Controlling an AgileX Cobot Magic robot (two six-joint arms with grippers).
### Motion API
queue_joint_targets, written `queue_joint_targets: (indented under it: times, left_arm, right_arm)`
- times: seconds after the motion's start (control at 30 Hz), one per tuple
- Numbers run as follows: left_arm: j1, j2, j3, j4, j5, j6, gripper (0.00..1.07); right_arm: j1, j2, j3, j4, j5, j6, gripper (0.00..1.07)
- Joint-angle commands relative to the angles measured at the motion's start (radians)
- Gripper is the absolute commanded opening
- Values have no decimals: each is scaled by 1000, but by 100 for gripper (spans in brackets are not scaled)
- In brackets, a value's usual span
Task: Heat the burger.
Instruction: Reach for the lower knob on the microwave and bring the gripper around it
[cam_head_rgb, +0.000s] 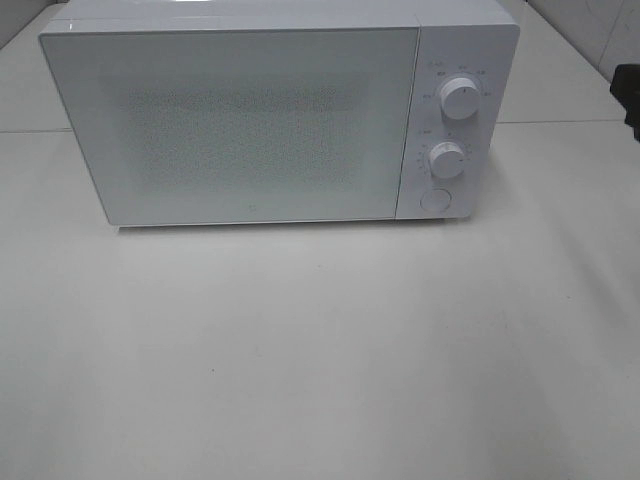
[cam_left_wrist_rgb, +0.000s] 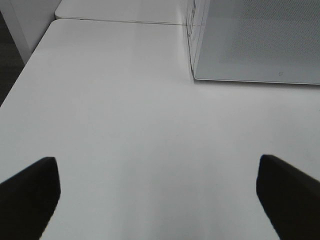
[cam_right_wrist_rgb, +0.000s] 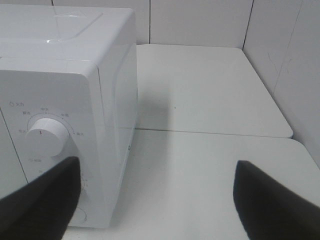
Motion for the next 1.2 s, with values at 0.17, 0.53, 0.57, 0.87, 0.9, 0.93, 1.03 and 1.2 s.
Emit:
queue_joint_targets:
  times: [0.17,0.53,0.57,0.87,0.9,0.93,1.03,1.2]
  left_arm:
    - [-2,-13,1,-2,0,-2,100]
    - [-2,-13,1,-2,0,-2,100]
    - [-2,-13,1,-2,0,-2,100]
    - [-2,-13,1,-2,0,-2,100]
    - [-2,-13,1,-2,0,-2,100]
    - [-2,-13,1,-2,0,-2,100]
    - [-2,-13,1,-2,0,-2,100]
    - [-2,-13,1,-2,0,-2,100]
  right_arm:
    - [-8,67,78,1,-242,8,76]
    - [165,160,153,246,-395,-265,76]
    - [205,178,153,303,-410,-307,76]
    - [419,252,153,635,-533,-454,76]
    - [471,273,153,699,-581,-484,76]
    - [471,273,153,699,-581,-484,76]
    - [534,309,153,758,-638,-509,76]
    - [593,364,152,784,-697,-509,76]
